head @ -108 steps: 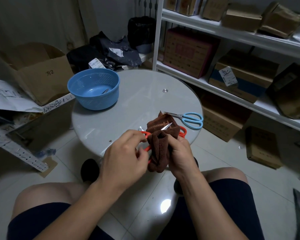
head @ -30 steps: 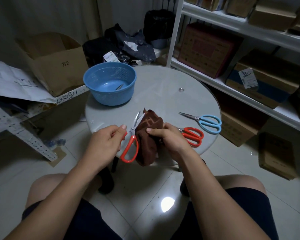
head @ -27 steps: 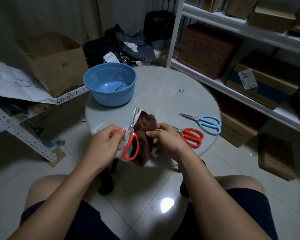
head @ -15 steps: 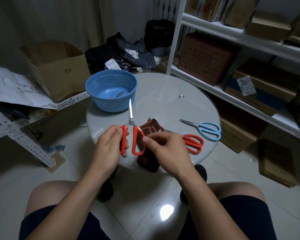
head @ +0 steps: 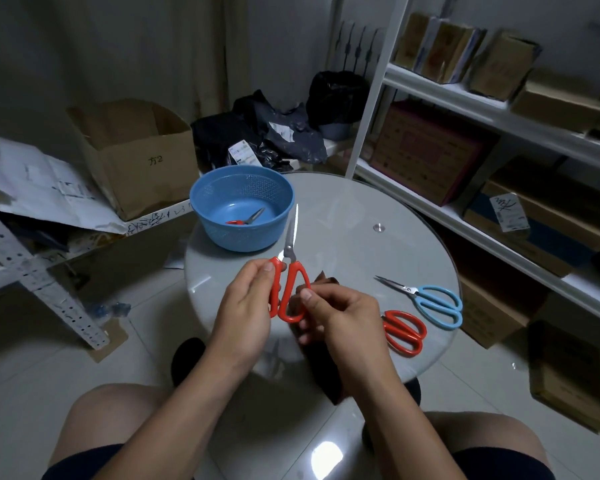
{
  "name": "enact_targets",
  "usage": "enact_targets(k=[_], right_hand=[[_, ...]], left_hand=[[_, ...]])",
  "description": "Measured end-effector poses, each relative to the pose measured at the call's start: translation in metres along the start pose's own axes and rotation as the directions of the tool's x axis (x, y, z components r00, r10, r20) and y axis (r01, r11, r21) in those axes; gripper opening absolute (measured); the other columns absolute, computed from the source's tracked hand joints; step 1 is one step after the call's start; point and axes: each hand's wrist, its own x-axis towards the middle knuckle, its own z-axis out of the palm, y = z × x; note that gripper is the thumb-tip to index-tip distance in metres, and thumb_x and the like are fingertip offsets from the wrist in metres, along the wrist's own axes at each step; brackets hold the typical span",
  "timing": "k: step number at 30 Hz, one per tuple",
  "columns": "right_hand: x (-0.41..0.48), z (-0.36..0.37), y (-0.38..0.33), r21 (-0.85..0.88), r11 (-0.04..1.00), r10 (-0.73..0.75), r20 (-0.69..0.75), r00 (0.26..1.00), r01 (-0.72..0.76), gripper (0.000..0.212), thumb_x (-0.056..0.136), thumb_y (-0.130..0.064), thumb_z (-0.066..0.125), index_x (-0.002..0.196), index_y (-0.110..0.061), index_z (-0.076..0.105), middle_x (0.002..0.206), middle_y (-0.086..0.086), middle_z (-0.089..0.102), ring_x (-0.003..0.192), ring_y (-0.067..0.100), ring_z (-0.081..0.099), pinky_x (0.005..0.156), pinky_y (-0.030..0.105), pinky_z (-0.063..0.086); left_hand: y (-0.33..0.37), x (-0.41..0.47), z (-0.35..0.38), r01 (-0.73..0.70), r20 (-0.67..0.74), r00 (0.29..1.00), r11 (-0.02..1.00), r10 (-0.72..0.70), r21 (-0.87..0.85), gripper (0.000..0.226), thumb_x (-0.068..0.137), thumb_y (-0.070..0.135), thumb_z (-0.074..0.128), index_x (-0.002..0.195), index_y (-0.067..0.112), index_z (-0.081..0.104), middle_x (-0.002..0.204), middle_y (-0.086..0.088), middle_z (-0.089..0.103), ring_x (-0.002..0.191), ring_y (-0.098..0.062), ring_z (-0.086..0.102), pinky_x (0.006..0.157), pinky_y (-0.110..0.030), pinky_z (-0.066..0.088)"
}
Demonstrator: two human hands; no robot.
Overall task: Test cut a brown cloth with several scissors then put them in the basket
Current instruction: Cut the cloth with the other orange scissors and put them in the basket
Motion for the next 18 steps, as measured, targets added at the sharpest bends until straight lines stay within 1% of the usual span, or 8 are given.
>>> enact_targets(k=[2, 4, 6, 8, 11, 14, 16, 18], right_hand=[[0.006, 0.005, -0.005, 0.031, 0.999, -0.016, 0.021, 1.0, 0.015, 0.016, 0.097, -0.017, 0.067, 0.096, -0.006, 0.077, 0.088, 0.027, 0.071, 0.065, 0.02, 0.063, 0.054, 0.029, 0.054], [0.013, 0.014, -0.007, 0.065, 0.998, -0.003, 0.067, 0.998, -0.002, 0.017, 0.098, -0.02, 0.065, 0.104, -0.009, 0.075, 0.091, 0.023, 0.072, 0.066, 0.021, 0.065, 0.054, 0.031, 0.054], [0.024, 0.024, -0.008, 0.094, 0.995, 0.008, 0.09, 0.996, -0.017, 0.016, 0.099, -0.017, 0.063, 0.107, -0.008, 0.074, 0.087, 0.02, 0.073, 0.066, 0.024, 0.065, 0.056, 0.033, 0.055], [0.039, 0.029, -0.014, 0.1, 0.995, -0.003, 0.034, 0.999, 0.0, 0.014, 0.098, -0.012, 0.063, 0.102, -0.003, 0.074, 0.076, 0.019, 0.07, 0.06, 0.024, 0.063, 0.053, 0.031, 0.054], [0.078, 0.033, -0.031, 0.036, 0.998, -0.043, -0.052, 0.998, 0.045, 0.013, 0.097, -0.008, 0.065, 0.096, 0.002, 0.072, 0.068, 0.015, 0.068, 0.049, 0.018, 0.06, 0.044, 0.024, 0.048], [0.127, 0.044, -0.044, -0.194, 0.977, -0.11, -0.116, 0.987, 0.086, 0.012, 0.092, -0.014, 0.072, 0.092, -0.002, 0.074, 0.071, 0.01, 0.075, 0.042, 0.013, 0.056, 0.039, 0.023, 0.04], [0.159, 0.057, -0.043, -0.327, 0.943, -0.112, -0.144, 0.983, 0.059, 0.017, 0.087, -0.02, 0.078, 0.094, -0.005, 0.075, 0.076, 0.011, 0.077, 0.043, 0.014, 0.055, 0.041, 0.022, 0.041], [0.187, 0.071, -0.037, -0.445, 0.895, -0.132, -0.171, 0.976, 0.043, 0.025, 0.081, -0.028, 0.083, 0.096, -0.009, 0.076, 0.084, 0.01, 0.078, 0.056, 0.016, 0.061, 0.054, 0.028, 0.05]], left_hand=[[0.003, 0.01, -0.001, 0.058, 0.005, 0.998, 0.991, -0.058, -0.123, 0.025, 0.102, 0.029, 0.045, 0.106, 0.024, 0.069, 0.092, 0.005, 0.072, 0.084, -0.009, 0.063, 0.073, -0.021, 0.049], [0.003, 0.022, -0.002, 0.129, 0.019, 0.992, 0.962, -0.129, -0.24, 0.025, 0.099, 0.036, 0.05, 0.104, 0.024, 0.071, 0.095, -0.005, 0.073, 0.088, -0.016, 0.063, 0.079, -0.031, 0.049], [0.003, 0.034, -0.008, 0.166, 0.026, 0.986, 0.928, -0.167, -0.335, 0.033, 0.091, 0.043, 0.053, 0.104, 0.02, 0.072, 0.104, -0.017, 0.072, 0.094, -0.027, 0.064, 0.085, -0.044, 0.048], [0.001, 0.045, -0.014, 0.166, 0.018, 0.985, 0.914, -0.171, -0.371, 0.036, 0.09, 0.041, 0.051, 0.106, 0.016, 0.072, 0.104, -0.015, 0.073, 0.092, -0.029, 0.062, 0.08, -0.044, 0.047], [-0.008, 0.059, -0.03, 0.165, -0.009, 0.984, 0.921, -0.179, -0.353, 0.027, 0.099, 0.028, 0.049, 0.111, 0.017, 0.07, 0.097, -0.007, 0.068, 0.084, -0.021, 0.058, 0.068, -0.032, 0.043], [-0.018, 0.067, -0.038, 0.154, -0.022, 0.986, 0.96, -0.164, -0.233, 0.023, 0.099, 0.016, 0.05, 0.112, 0.021, 0.068, 0.093, -0.005, 0.068, 0.08, -0.016, 0.059, 0.067, -0.029, 0.043], [-0.022, 0.072, -0.039, 0.14, -0.032, 0.989, 0.979, -0.147, -0.149, 0.024, 0.096, 0.01, 0.052, 0.109, 0.023, 0.067, 0.088, -0.001, 0.068, 0.077, -0.013, 0.059, 0.067, -0.027, 0.043], [-0.025, 0.08, -0.041, 0.125, -0.036, 0.991, 0.989, -0.129, -0.084, 0.025, 0.093, 0.006, 0.054, 0.106, 0.021, 0.068, 0.084, 0.0, 0.067, 0.071, -0.009, 0.059, 0.064, -0.02, 0.043]])
